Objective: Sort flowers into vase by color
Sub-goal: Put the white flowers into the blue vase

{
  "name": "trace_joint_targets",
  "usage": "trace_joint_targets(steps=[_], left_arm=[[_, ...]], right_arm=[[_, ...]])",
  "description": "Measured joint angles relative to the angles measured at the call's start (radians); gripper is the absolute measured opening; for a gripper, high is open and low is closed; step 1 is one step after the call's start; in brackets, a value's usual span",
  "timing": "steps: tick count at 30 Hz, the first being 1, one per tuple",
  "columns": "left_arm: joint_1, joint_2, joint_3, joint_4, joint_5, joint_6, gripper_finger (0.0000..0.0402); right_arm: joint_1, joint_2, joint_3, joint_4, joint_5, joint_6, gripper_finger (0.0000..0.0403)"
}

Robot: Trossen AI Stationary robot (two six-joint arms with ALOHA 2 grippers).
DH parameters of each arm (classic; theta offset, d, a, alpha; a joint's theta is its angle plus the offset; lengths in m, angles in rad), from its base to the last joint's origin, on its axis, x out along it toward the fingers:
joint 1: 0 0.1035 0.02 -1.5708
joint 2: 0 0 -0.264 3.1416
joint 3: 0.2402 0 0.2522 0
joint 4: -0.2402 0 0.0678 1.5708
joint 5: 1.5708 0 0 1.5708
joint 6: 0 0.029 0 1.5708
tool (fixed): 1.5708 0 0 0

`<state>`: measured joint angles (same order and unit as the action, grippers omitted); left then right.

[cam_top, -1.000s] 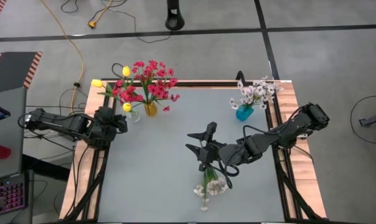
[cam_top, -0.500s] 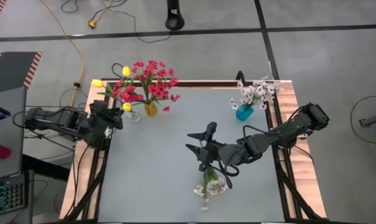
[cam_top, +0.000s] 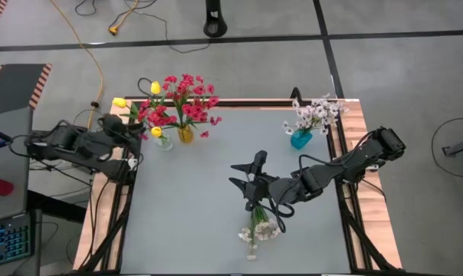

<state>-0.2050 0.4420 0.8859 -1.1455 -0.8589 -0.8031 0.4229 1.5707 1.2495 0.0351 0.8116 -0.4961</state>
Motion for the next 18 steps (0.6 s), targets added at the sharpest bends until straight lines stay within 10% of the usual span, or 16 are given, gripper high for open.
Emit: trace_joint_targets(steps=[7,18], left_arm=[[0.000,0.001,0.031,0.155,0.129,0.214,0.0109],[-0.075,0.115,-0.147,0.873,0.389,0.730,0.0038]], right_arm=[[0.003,0.000,0.000,-0.004,0.000,0.000,0.0219],[0.010,0.000,0.000,-0.098,0.000,0.026,0.0219]])
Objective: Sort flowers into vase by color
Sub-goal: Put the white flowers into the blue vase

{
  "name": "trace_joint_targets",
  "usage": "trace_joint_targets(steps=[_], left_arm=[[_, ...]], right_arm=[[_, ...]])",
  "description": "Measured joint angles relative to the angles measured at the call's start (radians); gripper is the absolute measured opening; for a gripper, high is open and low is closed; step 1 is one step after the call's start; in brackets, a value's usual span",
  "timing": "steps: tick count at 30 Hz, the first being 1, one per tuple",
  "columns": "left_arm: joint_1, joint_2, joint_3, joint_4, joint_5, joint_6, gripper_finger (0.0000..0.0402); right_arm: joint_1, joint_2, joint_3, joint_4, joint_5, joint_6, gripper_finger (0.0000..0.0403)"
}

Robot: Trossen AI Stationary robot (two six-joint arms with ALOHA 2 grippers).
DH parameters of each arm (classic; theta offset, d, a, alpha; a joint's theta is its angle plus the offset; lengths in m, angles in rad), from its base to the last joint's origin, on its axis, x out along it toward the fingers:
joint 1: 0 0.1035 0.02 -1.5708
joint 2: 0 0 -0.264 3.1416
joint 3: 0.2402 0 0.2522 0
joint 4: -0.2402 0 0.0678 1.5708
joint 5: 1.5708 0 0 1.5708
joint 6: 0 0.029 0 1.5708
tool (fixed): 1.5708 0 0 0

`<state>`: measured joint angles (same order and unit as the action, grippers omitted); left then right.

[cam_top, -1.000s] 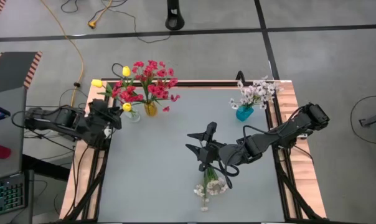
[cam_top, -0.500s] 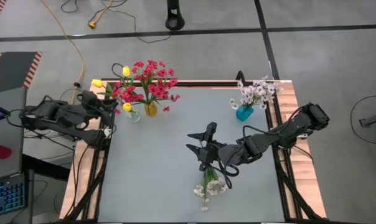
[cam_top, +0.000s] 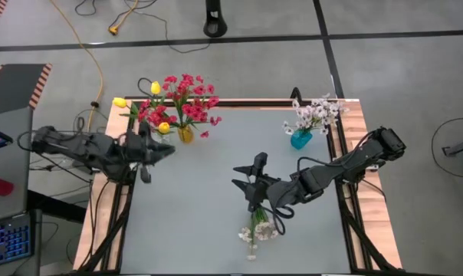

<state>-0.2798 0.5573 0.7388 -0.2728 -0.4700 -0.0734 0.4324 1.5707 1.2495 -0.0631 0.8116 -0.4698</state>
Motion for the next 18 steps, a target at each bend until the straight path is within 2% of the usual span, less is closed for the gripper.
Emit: trace_joint_targets(steps=[4,10,13,18], left_arm=[[-0.042,0.081,-0.025,0.103,0.017,0.046,0.0006],[-0.053,0.205,-0.134,0.320,0.023,0.079,0.0003],[-0.052,0.214,-0.205,0.469,0.061,0.123,0.0001],[-0.040,0.157,-0.353,0.649,0.072,0.165,0.0001]], right_arm=[[0.000,0.000,0.000,-0.044,0.000,0.043,0.0219],[0.000,0.000,0.000,-0.143,-0.027,0.105,0.0219],[0.000,0.000,0.000,-0.204,-0.102,0.136,0.0219],[-0.002,0.000,0.000,-0.302,-0.311,0.158,0.0219]])
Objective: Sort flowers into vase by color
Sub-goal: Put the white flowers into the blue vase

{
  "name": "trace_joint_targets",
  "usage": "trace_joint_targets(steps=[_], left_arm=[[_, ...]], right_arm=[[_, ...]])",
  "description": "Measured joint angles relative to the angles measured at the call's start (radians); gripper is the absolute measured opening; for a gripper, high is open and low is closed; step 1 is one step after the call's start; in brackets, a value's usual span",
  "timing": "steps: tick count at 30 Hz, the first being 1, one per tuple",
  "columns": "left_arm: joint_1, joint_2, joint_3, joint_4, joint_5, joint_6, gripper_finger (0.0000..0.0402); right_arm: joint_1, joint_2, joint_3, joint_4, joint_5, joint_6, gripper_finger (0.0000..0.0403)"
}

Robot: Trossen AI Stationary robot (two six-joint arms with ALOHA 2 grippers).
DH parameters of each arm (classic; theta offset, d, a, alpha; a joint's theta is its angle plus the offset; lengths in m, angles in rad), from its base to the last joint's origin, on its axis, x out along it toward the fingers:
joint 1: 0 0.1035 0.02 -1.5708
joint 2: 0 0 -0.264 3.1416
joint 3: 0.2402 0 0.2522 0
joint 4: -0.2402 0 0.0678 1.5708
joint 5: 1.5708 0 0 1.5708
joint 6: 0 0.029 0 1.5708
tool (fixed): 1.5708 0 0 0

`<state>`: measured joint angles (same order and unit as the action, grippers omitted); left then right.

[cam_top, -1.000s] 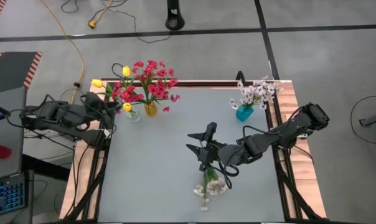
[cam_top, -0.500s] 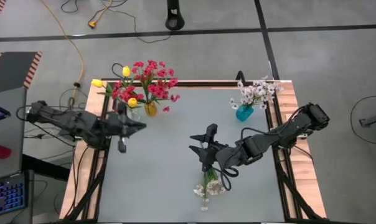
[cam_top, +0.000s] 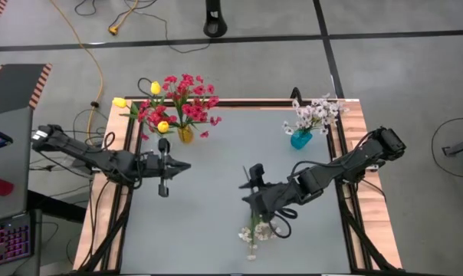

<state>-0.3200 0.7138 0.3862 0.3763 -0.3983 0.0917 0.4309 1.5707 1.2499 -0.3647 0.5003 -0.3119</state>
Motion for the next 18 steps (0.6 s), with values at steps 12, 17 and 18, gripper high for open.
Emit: trace_joint_targets(steps=[12,17,18], left_arm=[[0.150,-0.270,-0.267,0.113,-0.006,0.039,0.0001],[0.241,-0.412,-0.338,0.104,0.035,0.036,0.0000],[0.253,-0.438,-0.348,0.104,0.059,0.035,0.0000]], right_arm=[[-0.003,0.000,0.000,-0.057,-0.233,0.061,0.0219],[-0.021,0.000,0.000,-0.072,-0.245,0.101,0.0219],[-0.026,0.000,0.000,-0.082,-0.246,0.106,0.0219]])
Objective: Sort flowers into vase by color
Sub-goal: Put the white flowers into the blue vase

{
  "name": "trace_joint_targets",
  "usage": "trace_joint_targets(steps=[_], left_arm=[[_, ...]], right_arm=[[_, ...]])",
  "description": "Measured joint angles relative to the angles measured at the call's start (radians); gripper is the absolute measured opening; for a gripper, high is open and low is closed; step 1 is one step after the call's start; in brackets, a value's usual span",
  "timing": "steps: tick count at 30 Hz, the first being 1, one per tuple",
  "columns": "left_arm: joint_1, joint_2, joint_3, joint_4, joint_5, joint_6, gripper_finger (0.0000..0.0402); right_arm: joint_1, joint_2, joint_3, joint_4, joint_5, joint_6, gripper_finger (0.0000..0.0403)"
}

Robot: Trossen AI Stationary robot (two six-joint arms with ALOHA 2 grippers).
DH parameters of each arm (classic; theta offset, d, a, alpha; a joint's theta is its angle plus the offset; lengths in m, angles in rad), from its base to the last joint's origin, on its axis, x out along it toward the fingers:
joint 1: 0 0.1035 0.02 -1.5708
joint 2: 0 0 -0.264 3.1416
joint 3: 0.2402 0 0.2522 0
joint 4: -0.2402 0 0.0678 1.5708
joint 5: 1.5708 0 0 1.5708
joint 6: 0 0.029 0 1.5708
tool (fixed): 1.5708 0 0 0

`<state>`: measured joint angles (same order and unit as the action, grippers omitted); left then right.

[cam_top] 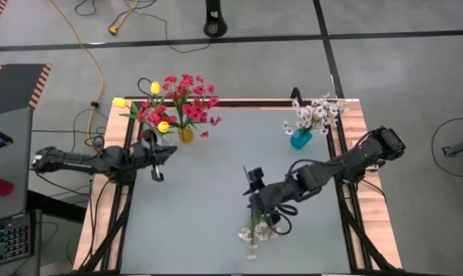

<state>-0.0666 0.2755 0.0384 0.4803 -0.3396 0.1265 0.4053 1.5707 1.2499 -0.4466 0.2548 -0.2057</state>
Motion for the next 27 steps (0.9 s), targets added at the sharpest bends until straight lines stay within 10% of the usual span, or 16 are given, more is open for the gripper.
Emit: trace_joint_targets(steps=[15,27], left_arm=[[0.052,-0.270,-0.028,-0.402,0.091,0.080,0.0000],[0.052,-0.270,-0.029,-0.411,0.062,0.179,0.0000]], right_arm=[[-0.047,0.071,0.000,-0.058,-0.150,-0.001,0.0219],[-0.049,0.239,0.000,-0.140,-0.155,-0.181,0.0219]])
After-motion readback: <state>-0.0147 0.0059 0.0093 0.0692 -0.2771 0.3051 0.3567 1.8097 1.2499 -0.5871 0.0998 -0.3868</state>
